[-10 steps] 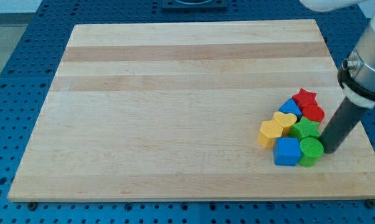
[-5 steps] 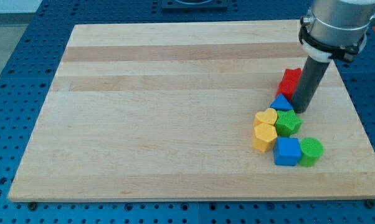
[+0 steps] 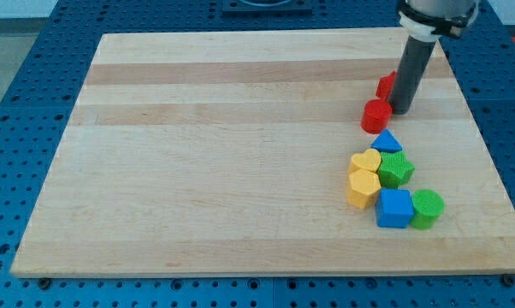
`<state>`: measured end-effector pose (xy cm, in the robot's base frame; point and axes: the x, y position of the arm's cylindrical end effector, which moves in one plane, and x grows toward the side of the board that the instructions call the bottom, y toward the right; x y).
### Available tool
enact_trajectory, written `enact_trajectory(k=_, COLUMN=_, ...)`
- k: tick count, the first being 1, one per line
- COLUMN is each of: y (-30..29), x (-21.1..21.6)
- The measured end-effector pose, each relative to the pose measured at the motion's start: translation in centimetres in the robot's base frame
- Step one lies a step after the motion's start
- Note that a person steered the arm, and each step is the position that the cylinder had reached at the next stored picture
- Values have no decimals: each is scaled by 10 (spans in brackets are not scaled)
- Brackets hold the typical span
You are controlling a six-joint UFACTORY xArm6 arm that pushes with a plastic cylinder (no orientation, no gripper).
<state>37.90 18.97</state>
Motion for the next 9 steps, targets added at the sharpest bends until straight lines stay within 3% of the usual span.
enact_trajectory(k=7, y=-7, x=-107)
enact_trajectory(k=9, y=-7, x=-111)
